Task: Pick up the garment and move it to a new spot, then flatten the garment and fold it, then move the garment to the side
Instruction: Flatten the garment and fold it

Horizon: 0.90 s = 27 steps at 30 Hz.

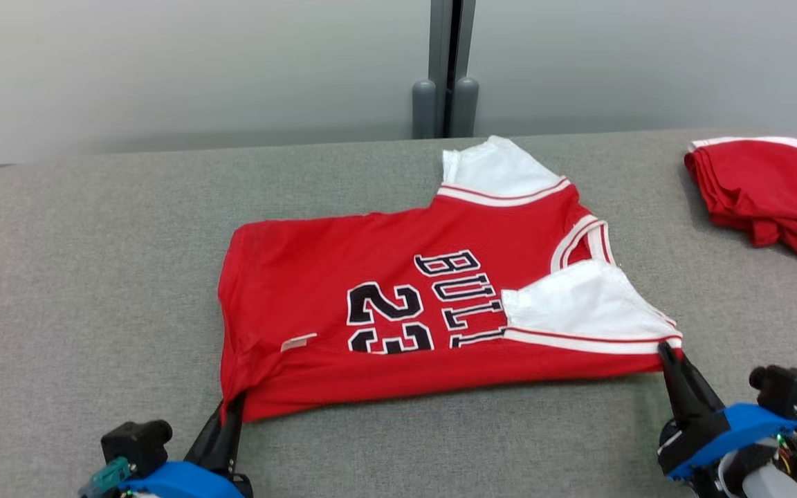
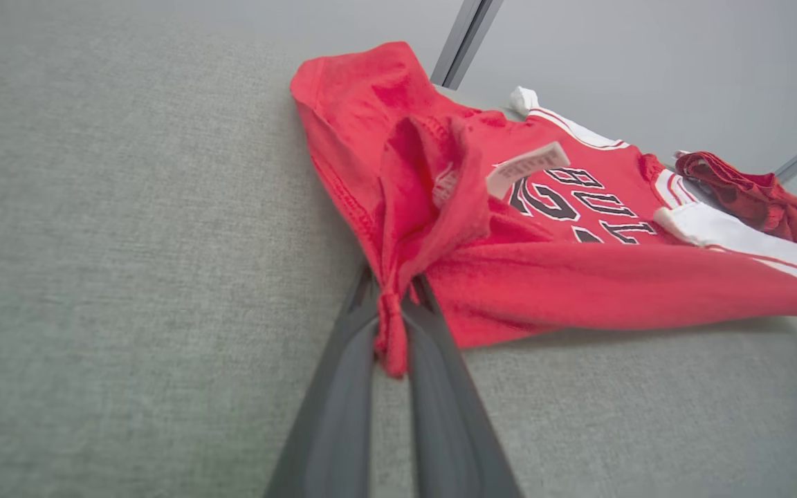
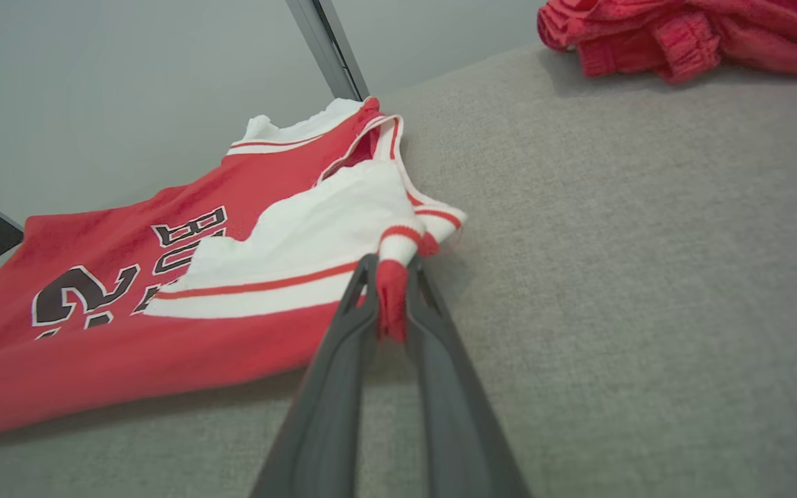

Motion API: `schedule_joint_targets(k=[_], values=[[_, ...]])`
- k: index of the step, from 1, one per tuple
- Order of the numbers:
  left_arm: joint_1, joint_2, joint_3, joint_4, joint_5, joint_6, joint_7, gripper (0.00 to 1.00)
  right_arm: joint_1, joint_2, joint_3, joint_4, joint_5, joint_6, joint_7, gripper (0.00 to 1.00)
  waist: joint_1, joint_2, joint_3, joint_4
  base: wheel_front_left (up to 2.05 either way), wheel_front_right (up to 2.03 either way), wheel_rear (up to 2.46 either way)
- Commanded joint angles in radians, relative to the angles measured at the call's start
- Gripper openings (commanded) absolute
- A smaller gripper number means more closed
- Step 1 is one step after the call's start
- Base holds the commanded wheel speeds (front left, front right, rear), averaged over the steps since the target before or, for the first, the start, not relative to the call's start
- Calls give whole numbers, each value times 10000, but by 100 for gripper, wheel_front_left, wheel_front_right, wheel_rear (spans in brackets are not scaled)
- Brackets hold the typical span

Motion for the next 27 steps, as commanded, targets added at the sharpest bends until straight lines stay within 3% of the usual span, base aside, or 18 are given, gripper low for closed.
schedule_joint_targets(k=[1, 11, 12, 13, 14, 15, 19, 27], values=[[346, 188, 72, -295, -51, 156, -1, 0, 583, -143, -180, -432, 112, 2, -47, 0, 1, 1, -89, 55, 0, 0, 0], [2281, 820, 177, -2422, -172, 1271, 314, 0, 3812, 231, -1747, -3423, -214, -2, 971, 0, 1, 1, -329, 274, 0, 0, 0], [2380, 846, 139, -2551, -141, 1341, 360, 13, 4044, 344, -1876, -3651, -310, -2, 1184, 0, 1, 1, -344, 276, 0, 0, 0], [2452, 862, 95, -2650, -72, 1421, 369, 77, 4210, 471, -2045, -3866, -423, -2, 1349, 3, 1, 1, -361, 268, 0, 0, 0], [2492, 861, 58, -2714, -20, 1487, 367, 100, 4347, 569, -2168, -4038, -598, -1, 1507, 39, 1, 1, -376, 263, 0, 0, 0], [2543, 848, 42, -2753, 18, 1532, 352, 100, 4453, 689, -2273, -4190, -744, -1, 1642, 98, 1, 1, -396, 250, 0, 0, 0], [2546, 730, 80, -2730, 264, 1654, 182, 100, 4592, 1118, -2688, -4590, -1288, 2, 1974, 100, 1, 1, -467, 203, 0, 0, 0], [2073, 429, 599, -2864, 1103, 1630, -24, 100, 4030, 1213, -3026, -5078, -2355, 2, 1604, 100, 1, 1, -598, 141, 0, 0, 0]])
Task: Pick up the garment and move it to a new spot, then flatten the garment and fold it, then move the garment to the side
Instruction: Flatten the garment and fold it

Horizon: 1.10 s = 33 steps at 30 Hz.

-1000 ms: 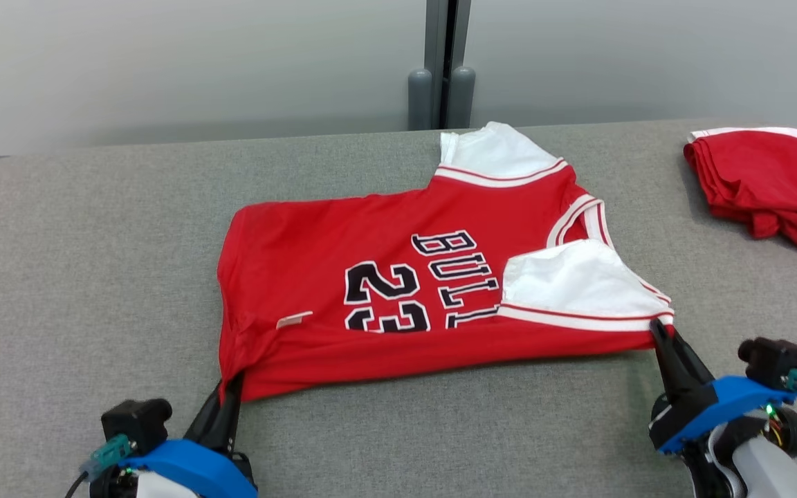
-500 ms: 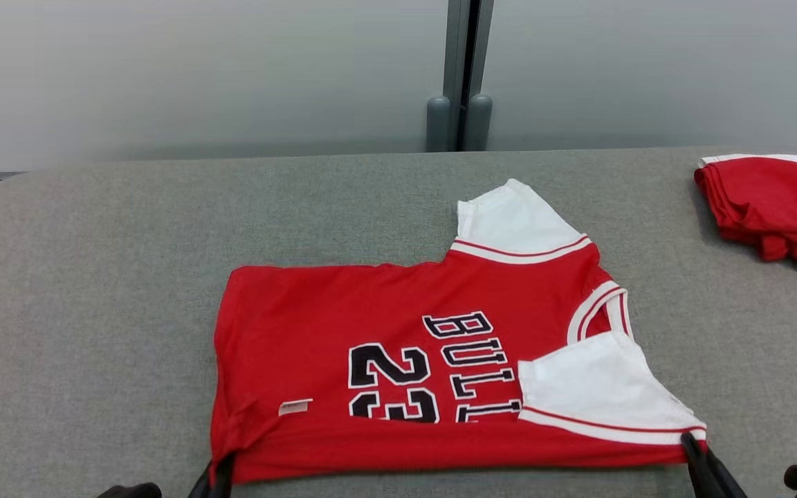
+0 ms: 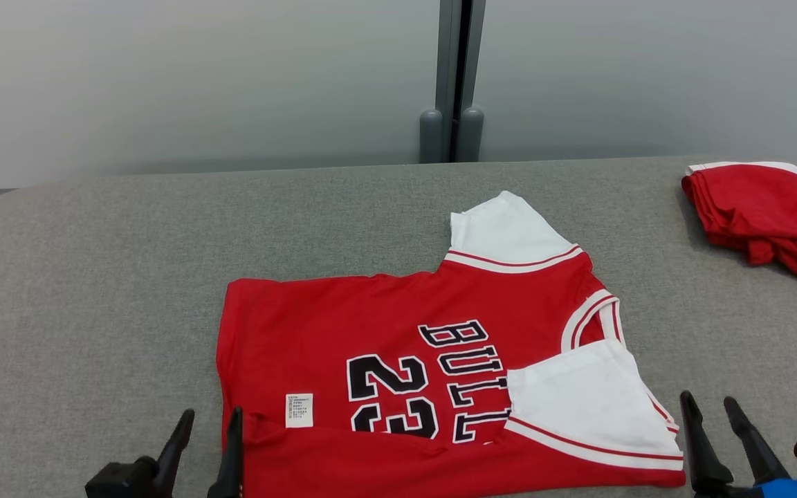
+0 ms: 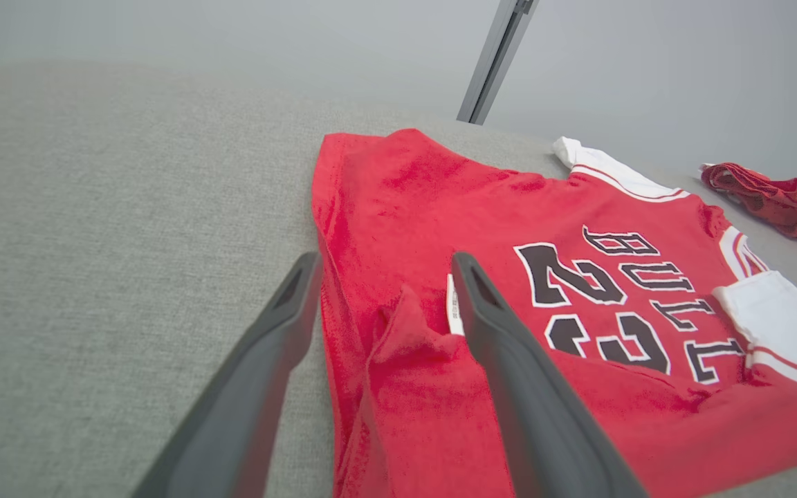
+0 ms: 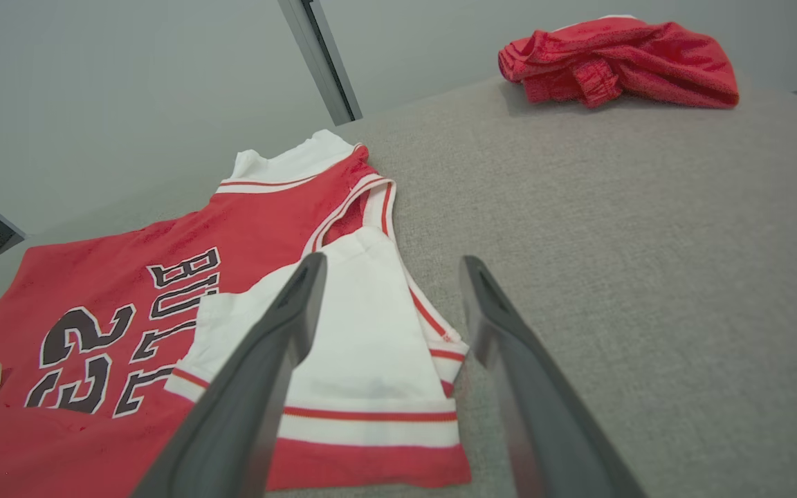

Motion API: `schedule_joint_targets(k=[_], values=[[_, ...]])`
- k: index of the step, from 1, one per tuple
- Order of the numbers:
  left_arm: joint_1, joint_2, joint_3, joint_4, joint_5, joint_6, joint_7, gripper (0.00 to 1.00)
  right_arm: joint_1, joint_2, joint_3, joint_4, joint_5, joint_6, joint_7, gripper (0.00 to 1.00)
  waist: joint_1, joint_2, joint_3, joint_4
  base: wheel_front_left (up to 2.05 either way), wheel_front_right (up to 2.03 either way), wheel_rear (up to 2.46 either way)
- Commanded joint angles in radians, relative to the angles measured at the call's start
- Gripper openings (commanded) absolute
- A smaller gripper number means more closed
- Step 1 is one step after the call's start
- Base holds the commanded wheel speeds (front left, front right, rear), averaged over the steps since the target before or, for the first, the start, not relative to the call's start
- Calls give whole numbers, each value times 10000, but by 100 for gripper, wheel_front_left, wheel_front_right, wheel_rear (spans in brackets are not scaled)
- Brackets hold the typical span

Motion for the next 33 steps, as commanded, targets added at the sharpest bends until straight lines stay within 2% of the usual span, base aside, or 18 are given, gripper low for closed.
schedule_joint_targets(k=[1, 11, 19, 25, 33], values=[[-242, -87, 188, -168, 268, 8, -55, 100, -241, -48, -17, -89, -180, 2, -165, 100, 0, 1, -35, -15, 0, 0, 0], [-431, -1224, 2007, -1197, 2471, -46, -56, 100, -1071, 143, 415, -432, -1167, 2, -1409, 100, 0, 1, -105, -183, 0, 0, 0], [-390, -1936, 3263, -1528, 3983, -194, -58, 100, -1269, 356, 553, -590, -1742, 2, -1677, 100, 0, 1, -211, -198, 0, 0, 0], [-80, -2085, 3800, -1346, 4787, -500, -59, 100, -981, 599, 343, -911, -2035, 2, -1681, 100, 0, 1, -336, -156, 0, 0, 0], [-42, -2239, 4067, -627, 5336, -872, -59, 100, -670, 780, 553, -586, -2369, 2, -1684, 100, 0, 1, -493, -58, 0, 0, 0]])
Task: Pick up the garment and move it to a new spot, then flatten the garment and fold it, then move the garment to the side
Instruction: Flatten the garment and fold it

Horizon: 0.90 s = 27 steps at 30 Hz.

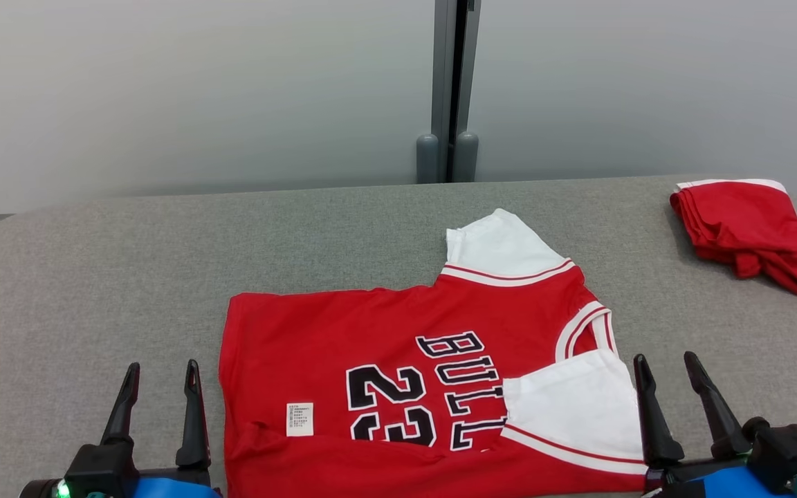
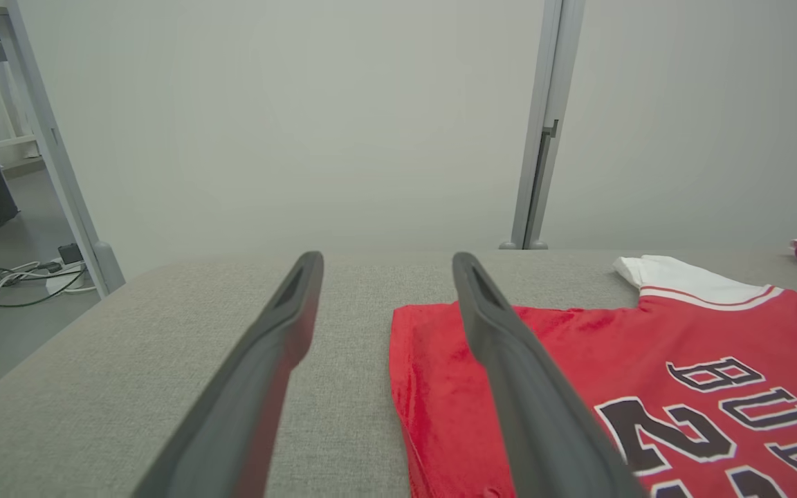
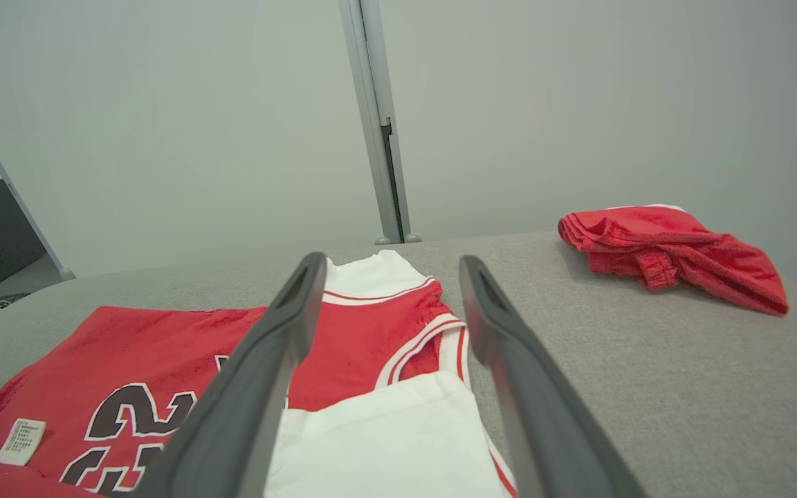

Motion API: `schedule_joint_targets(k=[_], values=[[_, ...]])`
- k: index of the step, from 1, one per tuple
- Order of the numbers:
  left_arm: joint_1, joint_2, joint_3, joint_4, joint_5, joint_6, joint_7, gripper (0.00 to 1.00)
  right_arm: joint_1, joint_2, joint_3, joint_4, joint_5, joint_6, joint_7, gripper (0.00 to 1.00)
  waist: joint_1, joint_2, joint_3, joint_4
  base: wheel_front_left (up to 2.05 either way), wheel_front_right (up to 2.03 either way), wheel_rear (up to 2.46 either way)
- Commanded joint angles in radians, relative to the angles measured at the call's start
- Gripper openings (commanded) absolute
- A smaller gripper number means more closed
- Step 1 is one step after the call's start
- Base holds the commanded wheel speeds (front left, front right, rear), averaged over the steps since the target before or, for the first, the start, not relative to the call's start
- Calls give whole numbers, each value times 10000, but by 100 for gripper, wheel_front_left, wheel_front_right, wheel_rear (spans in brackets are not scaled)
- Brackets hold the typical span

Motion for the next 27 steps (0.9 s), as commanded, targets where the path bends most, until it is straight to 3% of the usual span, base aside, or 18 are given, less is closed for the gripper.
schedule_joint_targets(k=[1, 27], values=[[-10, -49, 26, 84, 120, -36, -44, 100, 108, 50, 67, 108, -110, 2, -49, 100, 0, 0, -19, 16, 0, 0, 0], [-160, -415, 527, 1127, 665, -454, -44, 100, 52, 119, 11, 1174, -378, 2, -51, 100, 0, 0, -75, 32, 0, 0, 0]])
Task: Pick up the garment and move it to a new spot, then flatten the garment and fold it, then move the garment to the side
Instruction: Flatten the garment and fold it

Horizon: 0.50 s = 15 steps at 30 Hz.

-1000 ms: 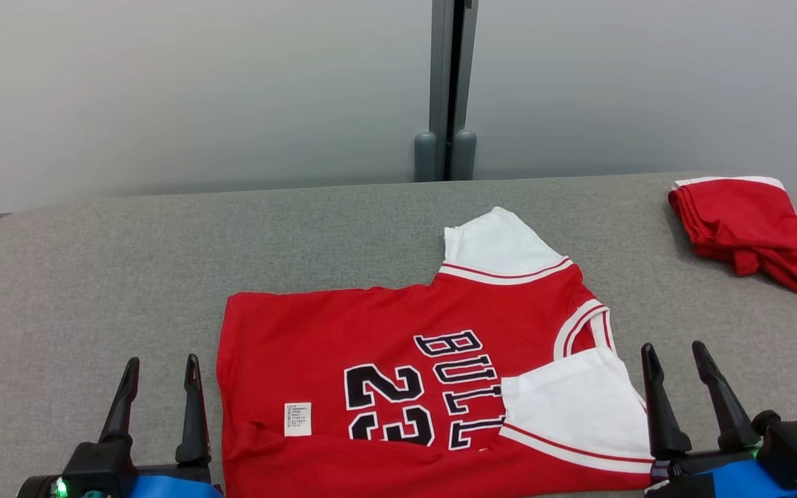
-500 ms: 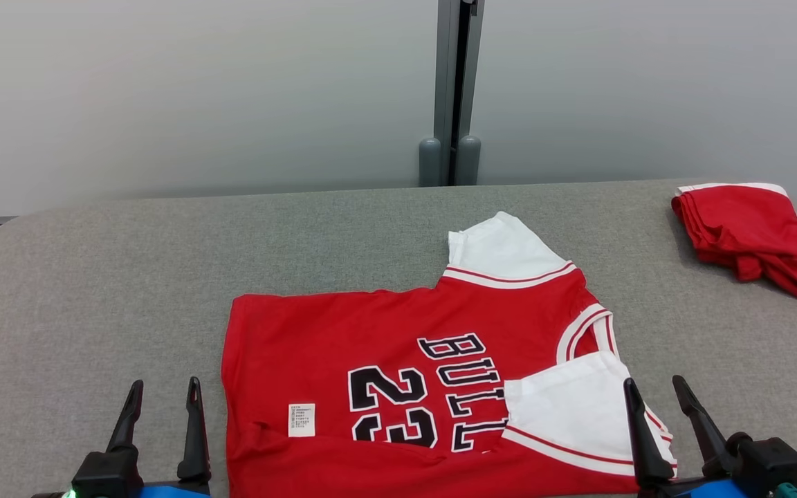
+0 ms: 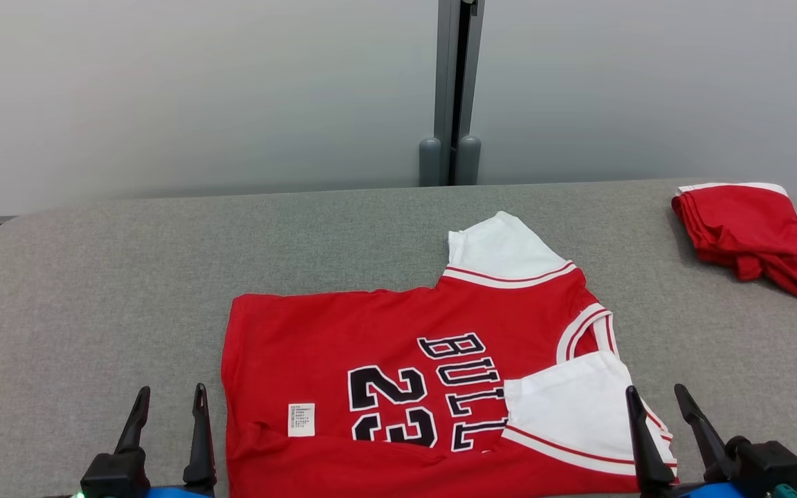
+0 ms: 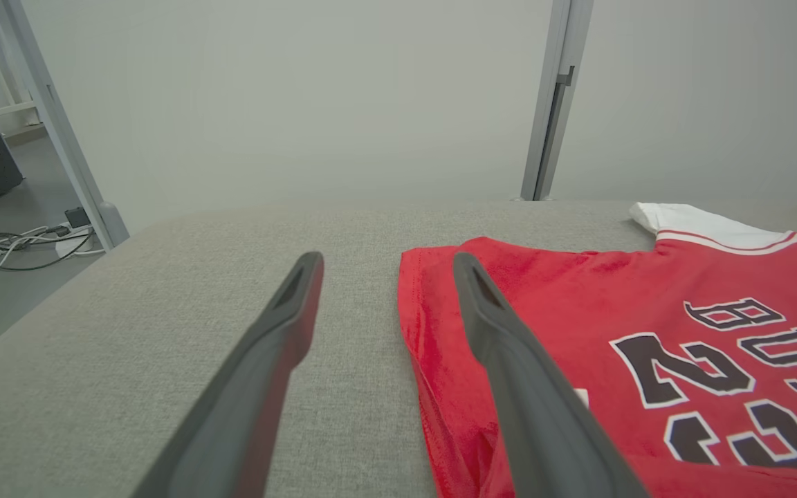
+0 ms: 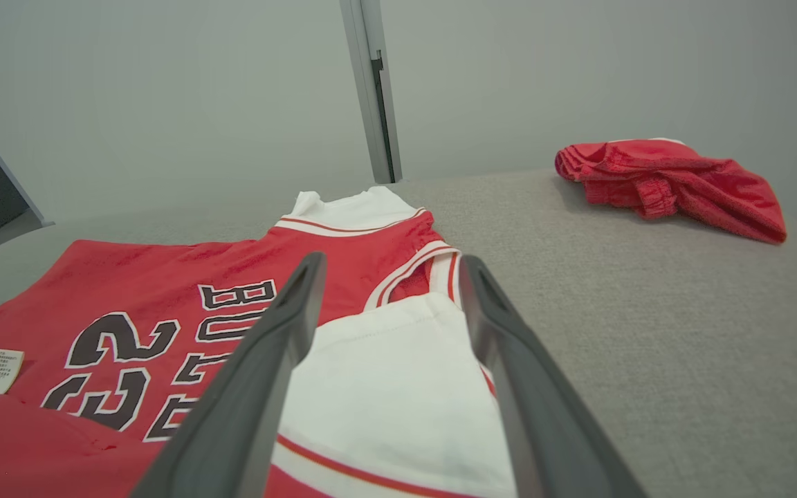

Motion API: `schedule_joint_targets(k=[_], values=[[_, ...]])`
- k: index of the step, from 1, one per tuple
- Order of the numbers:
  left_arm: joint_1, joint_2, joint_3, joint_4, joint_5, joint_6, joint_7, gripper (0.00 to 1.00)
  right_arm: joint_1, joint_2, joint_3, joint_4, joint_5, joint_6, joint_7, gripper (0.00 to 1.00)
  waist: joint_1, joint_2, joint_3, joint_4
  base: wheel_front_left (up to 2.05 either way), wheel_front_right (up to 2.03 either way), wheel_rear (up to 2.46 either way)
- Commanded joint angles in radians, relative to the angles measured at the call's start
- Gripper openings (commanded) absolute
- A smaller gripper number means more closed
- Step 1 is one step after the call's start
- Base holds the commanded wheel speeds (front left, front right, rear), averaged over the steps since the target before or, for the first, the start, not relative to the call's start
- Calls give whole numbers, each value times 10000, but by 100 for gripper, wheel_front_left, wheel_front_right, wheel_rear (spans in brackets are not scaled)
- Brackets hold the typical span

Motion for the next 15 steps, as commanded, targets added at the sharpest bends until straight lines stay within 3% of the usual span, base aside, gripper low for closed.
schedule_joint_targets(k=[1, 15], values=[[-289, -3, 39, 113, 33, -58, -44, 100, -230, 5, -79, 109, 30, 2, -51, 100, 1, 0, 30, 1, 0, 0, 0], [-4416, 539, -630, 2401, -74, -589, 123, 100, -4075, -1022, 732, 1642, -189, 2, 378, 100, 1, 0, 1021, 13, 0, 0, 0]])
